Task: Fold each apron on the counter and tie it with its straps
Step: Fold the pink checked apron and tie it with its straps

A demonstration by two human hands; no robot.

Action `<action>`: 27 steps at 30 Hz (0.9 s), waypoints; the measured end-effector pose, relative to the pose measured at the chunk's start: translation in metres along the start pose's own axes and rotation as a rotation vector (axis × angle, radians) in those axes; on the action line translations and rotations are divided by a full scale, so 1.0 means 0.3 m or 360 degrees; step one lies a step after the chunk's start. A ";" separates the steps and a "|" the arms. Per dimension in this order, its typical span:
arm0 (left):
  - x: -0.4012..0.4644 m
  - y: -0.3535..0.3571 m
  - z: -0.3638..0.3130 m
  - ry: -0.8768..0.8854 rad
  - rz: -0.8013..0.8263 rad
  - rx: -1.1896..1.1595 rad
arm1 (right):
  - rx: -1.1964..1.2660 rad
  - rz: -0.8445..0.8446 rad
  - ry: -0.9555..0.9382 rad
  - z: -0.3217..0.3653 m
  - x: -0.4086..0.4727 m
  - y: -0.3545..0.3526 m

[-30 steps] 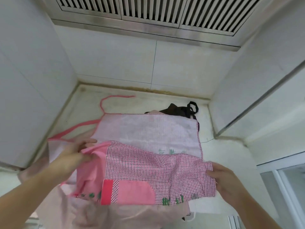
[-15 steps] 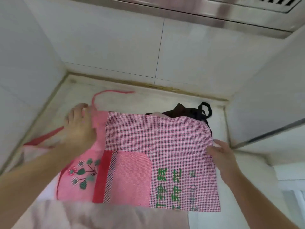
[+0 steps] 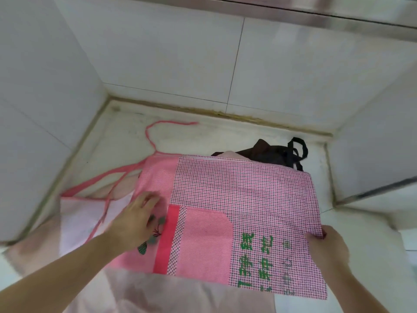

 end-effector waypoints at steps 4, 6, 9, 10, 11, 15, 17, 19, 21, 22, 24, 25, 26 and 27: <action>-0.069 -0.032 0.025 -0.0125 -0.0048 0.0093 | -0.0250 -0.0214 -0.0240 0.035 -0.114 -0.038; -0.112 -0.053 0.036 -0.0210 -0.0164 0.0138 | -0.0244 -0.0222 -0.0747 0.139 -0.272 -0.006; -0.174 -0.049 0.087 -0.0420 -0.0183 0.0146 | -0.0186 0.0155 -0.1453 0.269 -0.602 0.131; -0.196 -0.042 0.110 -0.0504 -0.0121 0.0137 | -0.0251 0.0316 -0.1597 0.281 -0.705 0.190; -0.222 -0.035 0.131 -0.0584 -0.0027 0.0128 | -0.0359 0.0437 -0.1699 0.269 -0.789 0.257; -0.304 -0.041 0.165 -0.0743 0.0205 0.0128 | -0.0588 0.0452 -0.1755 0.226 -0.878 0.390; -0.360 -0.056 0.194 -0.0827 0.0211 0.0153 | -0.0599 0.0237 -0.1808 0.226 -0.855 0.376; -0.415 -0.068 0.220 -0.0935 0.0203 0.0239 | -0.0656 0.0175 -0.1783 0.211 -0.825 0.365; -0.443 -0.083 0.221 -0.0959 0.0185 0.0335 | -0.0721 0.0223 -0.1741 0.213 -0.812 0.358; -0.453 -0.094 0.211 -0.0965 0.0195 0.0346 | -0.0745 0.0241 -0.1739 0.219 -0.812 0.357; -0.465 -0.105 0.190 -0.0957 0.0230 0.0289 | -0.0806 0.0249 -0.1740 0.226 -0.817 0.356; -0.460 -0.111 0.177 -0.0926 0.0212 0.0235 | -0.0838 0.0229 -0.1742 0.229 -0.808 0.353; -0.466 -0.119 0.173 -0.0904 0.0184 0.0182 | -0.0864 0.0187 -0.1747 0.233 -0.806 0.346; -0.470 -0.126 0.174 -0.0897 0.0151 0.0109 | -0.0886 0.0168 -0.1745 0.238 -0.799 0.337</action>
Point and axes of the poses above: each hand's wrist, its own x-axis towards the middle knuckle, its own y-axis out of the palm, z = x × y, the point moved 8 cm from there along x, towards the middle knuckle, and after that the axes turned 11 degrees about -z, right-handed, at the moved point
